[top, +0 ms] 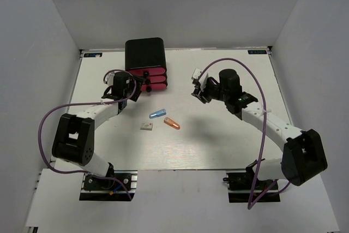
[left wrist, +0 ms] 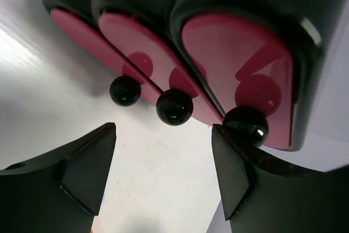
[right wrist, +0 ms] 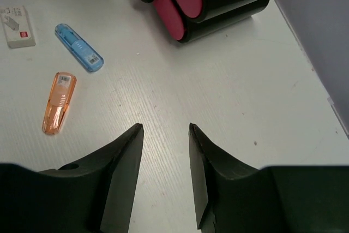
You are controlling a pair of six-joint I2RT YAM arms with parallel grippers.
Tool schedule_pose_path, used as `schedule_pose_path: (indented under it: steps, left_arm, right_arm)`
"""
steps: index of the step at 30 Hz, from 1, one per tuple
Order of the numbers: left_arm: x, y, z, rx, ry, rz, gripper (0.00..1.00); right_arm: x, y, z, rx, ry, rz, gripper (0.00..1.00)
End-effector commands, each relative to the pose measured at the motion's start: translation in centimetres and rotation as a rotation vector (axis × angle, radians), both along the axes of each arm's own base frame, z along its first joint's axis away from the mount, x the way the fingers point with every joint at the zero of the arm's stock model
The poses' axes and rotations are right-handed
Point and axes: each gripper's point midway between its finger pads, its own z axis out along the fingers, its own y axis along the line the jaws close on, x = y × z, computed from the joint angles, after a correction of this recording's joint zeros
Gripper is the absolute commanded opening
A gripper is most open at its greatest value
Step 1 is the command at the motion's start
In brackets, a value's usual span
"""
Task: Sort the stationery into containers
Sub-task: Close the drawer in the storage box, then open the drawer in the storage box.
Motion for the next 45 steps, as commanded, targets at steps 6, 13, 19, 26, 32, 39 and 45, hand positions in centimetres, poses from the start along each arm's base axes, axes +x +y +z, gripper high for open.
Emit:
schedule_pose_path:
  steps: [6,13,19,26,32,39,45]
  left_arm:
    - [2.1,-0.2,3.4,-0.030,-0.095,0.023,0.68]
    - [-1.4,-0.4,2.2,-0.009,-0.089,-0.063,0.49]
    - [-3.2,-1.1,2.0,0.105,-0.198,-0.201,0.55]
    - [-0.8,-2.0,1.3,0.174,-0.260,-0.263,0.64]
    - [1.5,-3.6,1.1,0.153,-0.315,-0.292,0.66]
    - [2.4,-4.0,2.4,0.142,-0.373,-0.295,0.66]
    - [3.1,-3.7,2.1,0.153,-0.372,-0.268,0.64]
  right_arm:
    - [-1.4,-0.8,-0.4,0.018,0.005,0.006,0.45]
    - [-2.3,-1.2,-1.5,0.009,0.024,0.011,0.45]
    - [-2.7,-1.4,-2.3,0.007,0.033,0.011,0.45]
    - [-2.7,-1.5,-2.8,0.005,0.030,0.011,0.45]
    - [-2.6,-1.9,-3.0,0.000,0.020,0.002,0.45]
    - [-2.6,-2.4,-3.8,-0.009,0.030,-0.007,0.45]
    - [-2.6,-2.4,-3.9,-0.009,0.031,-0.003,0.45]
